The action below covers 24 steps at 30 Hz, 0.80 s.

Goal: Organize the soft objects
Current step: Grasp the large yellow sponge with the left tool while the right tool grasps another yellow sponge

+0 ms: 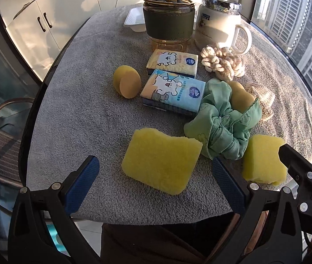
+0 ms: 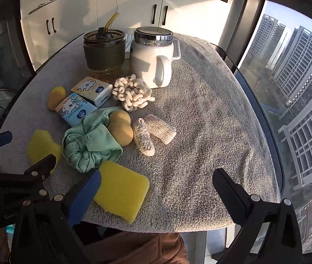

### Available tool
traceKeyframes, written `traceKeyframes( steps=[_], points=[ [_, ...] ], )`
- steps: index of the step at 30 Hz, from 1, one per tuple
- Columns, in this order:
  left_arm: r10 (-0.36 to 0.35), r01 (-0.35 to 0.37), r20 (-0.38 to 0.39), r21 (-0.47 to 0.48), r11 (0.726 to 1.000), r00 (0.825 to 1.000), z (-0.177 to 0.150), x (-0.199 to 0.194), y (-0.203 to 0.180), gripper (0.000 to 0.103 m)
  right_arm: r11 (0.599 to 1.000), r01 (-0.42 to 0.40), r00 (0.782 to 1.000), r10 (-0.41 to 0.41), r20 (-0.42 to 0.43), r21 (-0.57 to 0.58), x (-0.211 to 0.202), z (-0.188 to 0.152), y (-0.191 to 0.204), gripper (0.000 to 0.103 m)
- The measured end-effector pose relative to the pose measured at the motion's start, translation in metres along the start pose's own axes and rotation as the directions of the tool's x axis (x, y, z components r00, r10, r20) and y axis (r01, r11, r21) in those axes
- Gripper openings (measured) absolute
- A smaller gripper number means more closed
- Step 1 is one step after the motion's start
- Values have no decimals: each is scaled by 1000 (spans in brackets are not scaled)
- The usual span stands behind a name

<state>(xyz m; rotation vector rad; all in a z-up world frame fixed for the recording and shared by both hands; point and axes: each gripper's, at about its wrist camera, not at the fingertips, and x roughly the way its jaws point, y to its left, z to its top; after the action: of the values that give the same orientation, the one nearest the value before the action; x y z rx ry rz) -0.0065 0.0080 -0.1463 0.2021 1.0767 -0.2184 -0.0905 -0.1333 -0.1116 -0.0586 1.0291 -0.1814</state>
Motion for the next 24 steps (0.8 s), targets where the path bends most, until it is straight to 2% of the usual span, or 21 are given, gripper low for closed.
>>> traceKeyframes(
  steps=[3,6,12,17,18,21,24],
  points=[
    [-42,42,-4,-15,999,999,-3,13,3,102,998,-68,997,68,-28,-15,13,-7,4,103],
    [-56,56,-9,-24,998,998,-3,24,4,102,985,-170,983,170,-64,18,29,-13,4,103],
    [-48,48,-15,-7,999,999,-6,39,4,102,967,-242,965,248,-87,83,47,-15,5,99],
    [-47,48,10,-38,998,999,-5,42,10,102,958,-264,956,276,-104,113,58,-9,10,98],
    [-47,47,11,-41,998,999,-3,41,11,103,957,-264,953,277,-119,119,62,-8,10,95],
    [-42,42,9,-42,998,999,-2,41,11,103,963,-248,960,259,-107,105,62,-8,13,89],
    [-37,37,10,-49,998,999,-2,41,10,103,979,-196,974,202,-105,61,61,-9,19,80]
  ],
)
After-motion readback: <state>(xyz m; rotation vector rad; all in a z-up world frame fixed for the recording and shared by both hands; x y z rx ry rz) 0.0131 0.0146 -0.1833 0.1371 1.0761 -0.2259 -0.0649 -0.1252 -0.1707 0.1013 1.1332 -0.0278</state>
